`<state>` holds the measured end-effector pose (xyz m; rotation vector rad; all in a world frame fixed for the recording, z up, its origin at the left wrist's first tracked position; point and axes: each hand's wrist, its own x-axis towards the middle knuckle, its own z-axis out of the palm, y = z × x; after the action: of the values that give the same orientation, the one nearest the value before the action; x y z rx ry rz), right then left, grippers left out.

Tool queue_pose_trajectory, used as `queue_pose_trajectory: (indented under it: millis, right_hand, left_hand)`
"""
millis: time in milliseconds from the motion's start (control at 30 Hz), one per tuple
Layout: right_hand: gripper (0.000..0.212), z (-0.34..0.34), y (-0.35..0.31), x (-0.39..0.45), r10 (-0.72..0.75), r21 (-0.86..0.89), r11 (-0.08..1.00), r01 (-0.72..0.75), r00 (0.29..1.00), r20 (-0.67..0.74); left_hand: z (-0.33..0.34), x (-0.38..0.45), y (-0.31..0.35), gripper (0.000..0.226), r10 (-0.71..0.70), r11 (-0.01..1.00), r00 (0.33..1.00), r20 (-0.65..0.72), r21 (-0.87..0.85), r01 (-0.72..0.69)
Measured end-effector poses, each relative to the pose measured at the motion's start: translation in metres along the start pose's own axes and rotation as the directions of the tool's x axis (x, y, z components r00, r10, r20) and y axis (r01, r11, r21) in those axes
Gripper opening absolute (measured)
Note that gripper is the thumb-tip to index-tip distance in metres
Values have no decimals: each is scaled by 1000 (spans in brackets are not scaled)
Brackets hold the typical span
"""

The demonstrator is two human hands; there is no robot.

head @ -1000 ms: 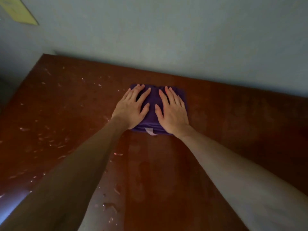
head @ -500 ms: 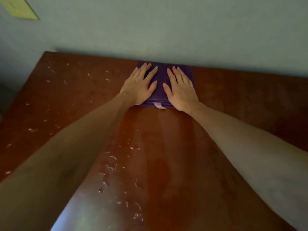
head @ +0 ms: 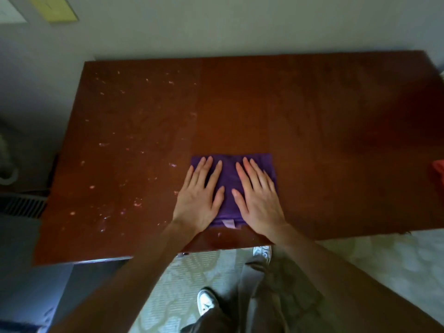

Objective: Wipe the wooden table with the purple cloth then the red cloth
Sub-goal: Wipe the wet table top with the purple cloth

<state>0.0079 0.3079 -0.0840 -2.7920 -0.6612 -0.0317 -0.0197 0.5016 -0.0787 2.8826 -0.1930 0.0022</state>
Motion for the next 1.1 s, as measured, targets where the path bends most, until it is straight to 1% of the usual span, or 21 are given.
queue_pose_trajectory:
  millis: [100, 200, 333, 433, 567, 667, 967, 1100]
  right_hand:
    - [63, 2, -23, -43, 6, -12, 1000, -6, 1000, -4]
    - [63, 5, -38, -65, -7, -15, 1000, 7, 1000, -9]
    - [61, 7, -39, -60, -6, -22, 1000, 6, 999, -32]
    - [60, 6, -30, -39, -58, -49, 997, 57, 998, -22]
    - [60, 11, -22, 6, -41, -15, 999, 40, 998, -42]
    - [61, 17, -19, 61, -14, -1, 1000, 14, 998, -62]
    - [67, 25, 1, 259, -21, 2, 1000, 21, 999, -41]
    - [73, 30, 9, 341, -61, -11, 998, 61, 998, -33]
  left_hand:
    - [0, -48, 6, 63, -12, 1000, 1000, 19, 3, 12]
    - [1, -78, 6, 63, -30, 999, 999, 40, 11, 30]
    - [2, -79, 2, 63, -46, 998, 999, 17, -31, 47]
    - [2, -63, -6, 63, -43, 998, 999, 5, -41, 43]
    - [-3, -15, -34, 63, 26, 999, 1000, 2, -34, -26]
    - [-9, 38, -62, 63, 45, 999, 999, -7, -13, -45]
    - [-31, 213, -150, 66, 28, 998, 999, -16, 53, -27]
    - [-37, 277, -188, 68, -3, 998, 999, -37, 66, 6]
